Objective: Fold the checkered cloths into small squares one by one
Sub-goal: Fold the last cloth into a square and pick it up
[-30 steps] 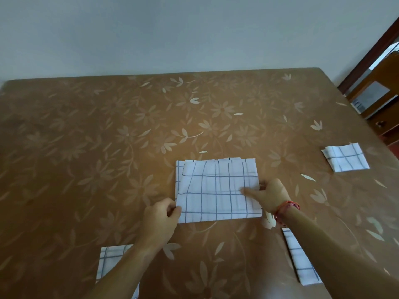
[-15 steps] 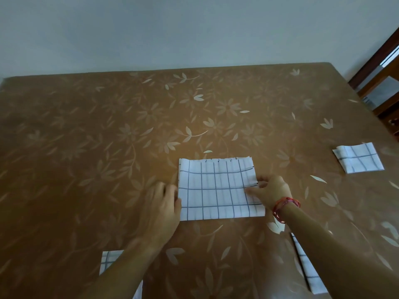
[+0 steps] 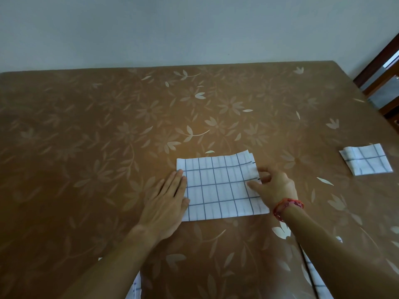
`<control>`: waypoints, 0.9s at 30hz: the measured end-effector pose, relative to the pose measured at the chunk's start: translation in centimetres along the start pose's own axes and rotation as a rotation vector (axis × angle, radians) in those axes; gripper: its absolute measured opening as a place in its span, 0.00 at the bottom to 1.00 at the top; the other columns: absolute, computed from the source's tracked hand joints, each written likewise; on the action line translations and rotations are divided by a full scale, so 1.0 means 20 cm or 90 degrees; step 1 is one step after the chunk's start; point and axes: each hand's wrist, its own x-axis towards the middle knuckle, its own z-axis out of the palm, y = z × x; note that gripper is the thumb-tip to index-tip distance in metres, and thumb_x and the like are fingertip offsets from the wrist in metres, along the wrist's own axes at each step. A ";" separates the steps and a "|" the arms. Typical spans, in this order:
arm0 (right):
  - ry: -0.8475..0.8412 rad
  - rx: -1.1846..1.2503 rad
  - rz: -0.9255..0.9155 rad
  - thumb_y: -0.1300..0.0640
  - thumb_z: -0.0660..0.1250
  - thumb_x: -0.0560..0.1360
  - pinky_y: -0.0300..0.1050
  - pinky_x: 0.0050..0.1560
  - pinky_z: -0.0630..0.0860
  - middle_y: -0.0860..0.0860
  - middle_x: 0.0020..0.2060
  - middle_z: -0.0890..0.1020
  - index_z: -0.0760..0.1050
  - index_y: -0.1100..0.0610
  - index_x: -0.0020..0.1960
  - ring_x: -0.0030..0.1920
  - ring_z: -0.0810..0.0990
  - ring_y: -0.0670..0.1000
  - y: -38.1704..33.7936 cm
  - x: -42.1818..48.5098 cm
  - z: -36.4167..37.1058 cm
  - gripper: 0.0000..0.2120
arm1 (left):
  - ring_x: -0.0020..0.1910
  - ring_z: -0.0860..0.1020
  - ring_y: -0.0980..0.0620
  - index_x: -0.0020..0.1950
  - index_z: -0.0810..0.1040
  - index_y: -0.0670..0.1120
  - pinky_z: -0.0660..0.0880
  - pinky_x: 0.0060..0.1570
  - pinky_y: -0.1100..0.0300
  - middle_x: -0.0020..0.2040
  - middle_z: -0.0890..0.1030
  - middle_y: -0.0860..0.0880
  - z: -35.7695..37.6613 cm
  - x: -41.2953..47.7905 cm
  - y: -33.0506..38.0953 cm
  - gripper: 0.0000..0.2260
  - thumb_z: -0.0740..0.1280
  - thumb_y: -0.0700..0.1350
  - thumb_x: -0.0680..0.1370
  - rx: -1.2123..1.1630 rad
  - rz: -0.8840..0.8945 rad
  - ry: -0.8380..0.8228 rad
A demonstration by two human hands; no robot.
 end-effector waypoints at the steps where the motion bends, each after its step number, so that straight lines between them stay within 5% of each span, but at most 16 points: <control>1: 0.024 -0.051 -0.026 0.50 0.72 0.71 0.42 0.44 0.74 0.46 0.48 0.79 0.74 0.49 0.62 0.48 0.78 0.50 -0.01 -0.01 0.01 0.21 | 0.76 0.62 0.47 0.75 0.67 0.40 0.61 0.71 0.49 0.76 0.64 0.43 0.00 0.00 0.00 0.27 0.47 0.54 0.82 -0.001 0.000 0.000; 5: 0.139 -0.214 -0.307 0.52 0.69 0.72 0.53 0.56 0.76 0.55 0.58 0.75 0.74 0.54 0.65 0.57 0.75 0.57 -0.03 -0.13 0.13 0.21 | 0.77 0.59 0.48 0.76 0.64 0.41 0.59 0.72 0.50 0.78 0.61 0.43 0.01 -0.01 0.00 0.27 0.46 0.54 0.82 -0.008 0.005 -0.001; 10: 0.036 -0.313 -0.500 0.51 0.53 0.77 0.55 0.68 0.67 0.60 0.72 0.67 0.69 0.57 0.71 0.72 0.66 0.60 -0.13 -0.35 0.48 0.25 | 0.78 0.55 0.49 0.78 0.58 0.41 0.58 0.74 0.48 0.79 0.57 0.44 0.02 -0.02 0.01 0.27 0.45 0.53 0.82 -0.023 0.000 -0.001; 16: 0.017 -0.353 -0.467 0.50 0.52 0.77 0.57 0.67 0.69 0.60 0.72 0.68 0.68 0.61 0.72 0.73 0.65 0.58 -0.08 -0.42 0.65 0.27 | 0.79 0.44 0.53 0.79 0.51 0.44 0.43 0.76 0.52 0.81 0.48 0.48 0.02 -0.04 0.02 0.27 0.40 0.54 0.82 -0.051 0.024 -0.009; 27: 0.010 -0.371 -0.487 0.48 0.51 0.79 0.59 0.70 0.65 0.60 0.73 0.65 0.65 0.62 0.73 0.74 0.62 0.58 -0.09 -0.43 0.65 0.28 | 0.78 0.55 0.47 0.77 0.60 0.39 0.54 0.74 0.49 0.79 0.57 0.42 0.01 0.07 -0.06 0.29 0.43 0.54 0.82 0.015 0.011 -0.008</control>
